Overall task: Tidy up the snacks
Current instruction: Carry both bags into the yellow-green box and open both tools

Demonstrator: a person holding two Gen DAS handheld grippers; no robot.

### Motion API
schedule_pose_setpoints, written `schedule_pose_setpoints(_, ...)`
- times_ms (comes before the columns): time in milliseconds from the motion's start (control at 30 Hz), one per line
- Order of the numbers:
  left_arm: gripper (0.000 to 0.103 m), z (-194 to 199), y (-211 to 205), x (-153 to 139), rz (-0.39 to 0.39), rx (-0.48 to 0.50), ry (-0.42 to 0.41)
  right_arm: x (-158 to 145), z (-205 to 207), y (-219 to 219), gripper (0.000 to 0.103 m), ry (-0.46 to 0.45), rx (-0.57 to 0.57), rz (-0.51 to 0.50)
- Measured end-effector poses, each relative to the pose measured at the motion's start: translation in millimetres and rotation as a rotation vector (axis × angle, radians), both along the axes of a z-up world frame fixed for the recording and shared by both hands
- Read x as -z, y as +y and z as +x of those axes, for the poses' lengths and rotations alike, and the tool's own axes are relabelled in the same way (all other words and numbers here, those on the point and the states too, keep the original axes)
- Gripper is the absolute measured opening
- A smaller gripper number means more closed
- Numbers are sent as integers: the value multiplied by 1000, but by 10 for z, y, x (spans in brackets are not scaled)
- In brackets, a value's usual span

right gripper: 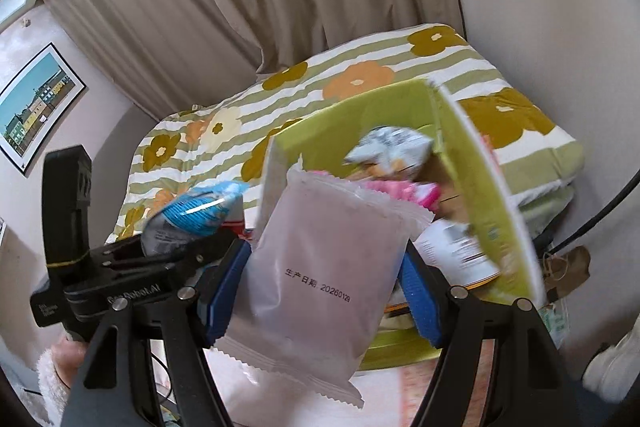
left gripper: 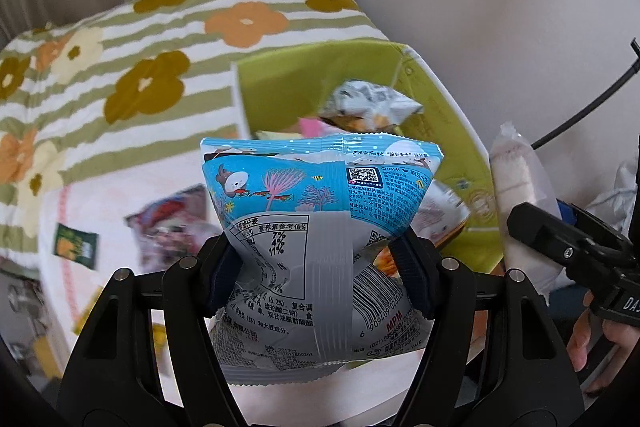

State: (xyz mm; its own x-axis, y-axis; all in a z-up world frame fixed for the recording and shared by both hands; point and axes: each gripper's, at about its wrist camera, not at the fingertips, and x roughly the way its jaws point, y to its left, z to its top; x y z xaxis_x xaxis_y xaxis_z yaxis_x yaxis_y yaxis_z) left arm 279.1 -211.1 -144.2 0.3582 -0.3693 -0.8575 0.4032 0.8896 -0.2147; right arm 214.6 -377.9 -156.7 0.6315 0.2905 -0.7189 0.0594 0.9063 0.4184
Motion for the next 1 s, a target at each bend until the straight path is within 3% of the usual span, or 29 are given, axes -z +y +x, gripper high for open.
schedule_pose_setpoints(300, 66, -40, -520, 268, 50, 7, 28, 160, 37, -503, 69, 36, -19, 7)
schedule_pose_setpoints(400, 72, 7, -597, 375, 85, 9, 54, 208, 51, -601, 69, 44, -7, 19)
schedule_pose_setpoints(467, 84, 46, -620, 458, 130, -7, 73, 223, 68, -649, 69, 47, -4, 29)
schedule_pose_setpoints(533, 86, 34, -603, 484, 158, -21, 60, 242, 76, -683, 69, 49, -1, 36)
schedule_pose_setpoints(700, 87, -92, -491, 377, 131, -14, 24, 271, 72, -703, 69, 53, 3, 44)
schedule_pose_setpoints(1000, 88, -191, -208, 10, 98, -49, -53, 250, 97, -580, 69, 38, -49, -36)
